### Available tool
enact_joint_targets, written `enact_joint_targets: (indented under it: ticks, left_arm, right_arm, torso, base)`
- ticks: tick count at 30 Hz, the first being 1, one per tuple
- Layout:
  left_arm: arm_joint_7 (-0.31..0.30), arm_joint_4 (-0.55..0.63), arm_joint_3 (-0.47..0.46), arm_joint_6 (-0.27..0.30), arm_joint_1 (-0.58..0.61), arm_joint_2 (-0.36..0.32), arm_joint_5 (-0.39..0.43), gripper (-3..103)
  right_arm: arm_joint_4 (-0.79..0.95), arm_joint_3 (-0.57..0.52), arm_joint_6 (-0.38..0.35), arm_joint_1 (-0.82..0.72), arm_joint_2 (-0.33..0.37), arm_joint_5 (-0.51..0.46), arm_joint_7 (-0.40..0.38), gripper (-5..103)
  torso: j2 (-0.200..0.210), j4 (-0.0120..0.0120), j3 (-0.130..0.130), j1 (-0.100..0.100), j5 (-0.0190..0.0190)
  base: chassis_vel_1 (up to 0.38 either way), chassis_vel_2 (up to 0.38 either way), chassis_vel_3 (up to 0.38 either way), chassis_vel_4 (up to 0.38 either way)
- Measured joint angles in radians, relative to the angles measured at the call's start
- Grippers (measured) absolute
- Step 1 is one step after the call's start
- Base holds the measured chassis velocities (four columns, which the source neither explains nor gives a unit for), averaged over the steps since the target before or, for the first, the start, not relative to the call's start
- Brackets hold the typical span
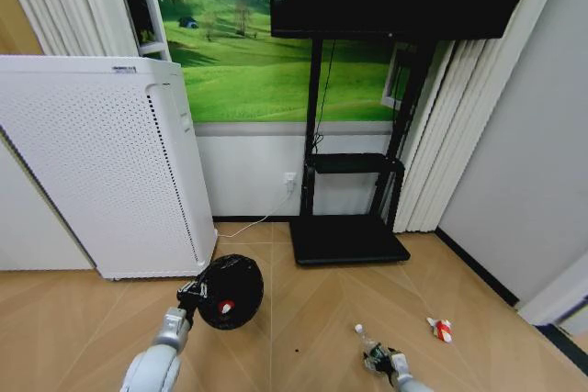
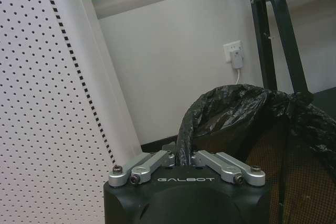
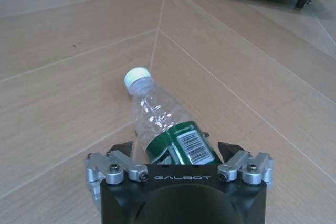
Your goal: Pick up the trash bin and place the garbage on the floor into it.
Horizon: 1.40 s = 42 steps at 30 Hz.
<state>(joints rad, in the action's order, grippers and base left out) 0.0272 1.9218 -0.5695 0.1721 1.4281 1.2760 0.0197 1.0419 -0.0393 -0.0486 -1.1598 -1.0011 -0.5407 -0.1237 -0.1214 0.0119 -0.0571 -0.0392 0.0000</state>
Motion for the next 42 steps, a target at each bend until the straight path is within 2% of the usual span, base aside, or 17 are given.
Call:
enact_joint_targets:
  ticks: [1,4,5,8,9,10,13,14,16,19,22,27,33,37,40,41,42]
  left_arm:
    - [0.000,0.000,0.000,0.000,0.000,0.000,0.000,6]
    - [0.000,-0.003,0.000,-0.002,-0.001,0.001,-0.001,6]
    - [0.000,-0.003,0.000,-0.002,-0.001,0.001,-0.001,6]
    - [0.000,-0.007,0.000,-0.003,-0.003,0.001,-0.002,6]
    - [0.000,-0.007,0.000,-0.003,-0.003,0.001,-0.002,6]
    - [0.000,-0.008,0.000,-0.004,-0.004,0.002,-0.002,6]
    - [0.000,-0.010,0.001,-0.004,-0.005,0.003,-0.003,6]
    - [0.000,-0.010,0.004,-0.004,-0.007,0.004,-0.004,6]
    - [0.000,-0.011,0.005,-0.004,-0.007,0.005,-0.005,6]
    - [0.000,-0.011,0.010,-0.004,-0.008,0.008,-0.008,6]
    - [0.000,-0.012,0.015,-0.004,-0.009,0.009,-0.008,6]
    - [0.001,-0.013,0.024,-0.004,-0.011,0.013,-0.008,6]
    - [0.001,-0.010,0.033,-0.004,-0.014,0.014,-0.005,6]
    - [0.001,-0.010,0.044,-0.002,-0.023,0.013,-0.001,6]
    - [0.001,-0.011,0.058,0.000,-0.033,0.013,-0.001,6]
    - [0.001,-0.011,0.058,0.000,-0.033,0.013,-0.001,6]
    - [0.001,-0.011,0.064,0.001,-0.036,0.013,-0.002,6]
  right_arm:
    - [0.000,0.000,0.000,0.000,0.000,0.000,0.000,93]
    - [-0.004,-0.003,0.023,0.000,-0.002,0.010,0.019,77]
    - [-0.004,-0.003,0.023,0.000,-0.002,0.010,0.019,77]
    - [-0.005,-0.004,0.046,0.000,-0.003,0.021,0.029,60]
    - [-0.005,-0.004,0.046,0.000,-0.003,0.021,0.029,60]
    - [-0.005,-0.004,0.051,-0.001,-0.003,0.025,0.029,54]
    - [-0.005,-0.005,0.056,-0.005,-0.001,0.027,0.030,49]
    - [-0.002,-0.007,0.058,-0.010,0.002,0.028,0.030,38]
    - [-0.001,-0.009,0.058,-0.012,0.003,0.029,0.030,38]
    - [0.007,-0.016,0.059,-0.024,0.009,0.033,0.031,27]
    - [0.019,-0.026,0.059,-0.038,0.014,0.035,0.031,21]
    - [0.093,-0.062,0.053,-0.079,0.036,0.026,0.031,20]
    - [0.254,-0.139,0.043,-0.152,0.100,-0.017,0.030,20]
    - [0.421,-0.259,0.039,-0.231,0.159,-0.045,0.045,20]
    - [0.591,-0.384,0.081,-0.317,0.202,-0.044,0.096,20]
    - [0.591,-0.384,0.081,-0.317,0.202,-0.044,0.096,20]
    - [0.660,-0.430,0.103,-0.356,0.214,-0.044,0.124,20]
  torso:
    - [0.000,0.0000,0.000,0.000,0.0000]
    - [0.000,-0.0001,0.000,0.000,0.0000]
    - [0.000,-0.0001,0.000,0.000,0.0000]
    - [0.000,-0.0002,0.000,0.000,0.0000]
    - [0.000,-0.0002,0.000,0.000,0.0000]
    - [0.000,-0.0002,0.000,0.000,0.0000]
    - [0.000,-0.0002,0.000,0.000,0.0000]
    - [0.000,-0.0001,0.000,0.000,0.0000]
    - [0.000,-0.0001,0.000,0.000,0.0000]
    - [0.000,-0.0001,0.000,0.000,0.0000]
    - [0.000,-0.0002,0.000,0.000,0.0001]
    - [0.000,0.0000,0.000,0.000,0.0003]
    - [0.000,-0.0001,0.000,0.000,-0.0001]
    - [0.000,-0.0002,0.000,0.000,-0.0002]
    - [0.000,-0.0002,0.000,0.000,-0.0001]
    - [0.000,-0.0002,0.000,0.000,-0.0001]
    - [0.000,-0.0003,0.000,0.000,-0.0005]
  base:
    - [0.000,0.000,0.000,0.000]
    - [0.000,0.000,0.000,0.000]
    - [0.000,0.000,0.000,0.000]
    - [0.000,0.000,0.000,0.000]
    - [0.000,0.000,0.000,0.000]
    - [0.000,0.000,0.000,0.000]
    - [0.000,0.000,0.000,0.000]
    - [0.000,0.000,0.000,0.000]
    - [0.000,0.000,0.000,0.000]
    - [0.000,0.000,0.000,0.000]
    - [0.000,0.000,0.000,0.000]
    - [0.000,0.000,0.000,0.000]
    - [0.000,0.000,0.000,0.000]
    - [0.000,0.000,0.000,0.000]
    - [0.000,0.000,0.000,0.000]
    - [0.000,0.000,0.000,0.000]
    - [0.000,0.000,0.000,0.000]
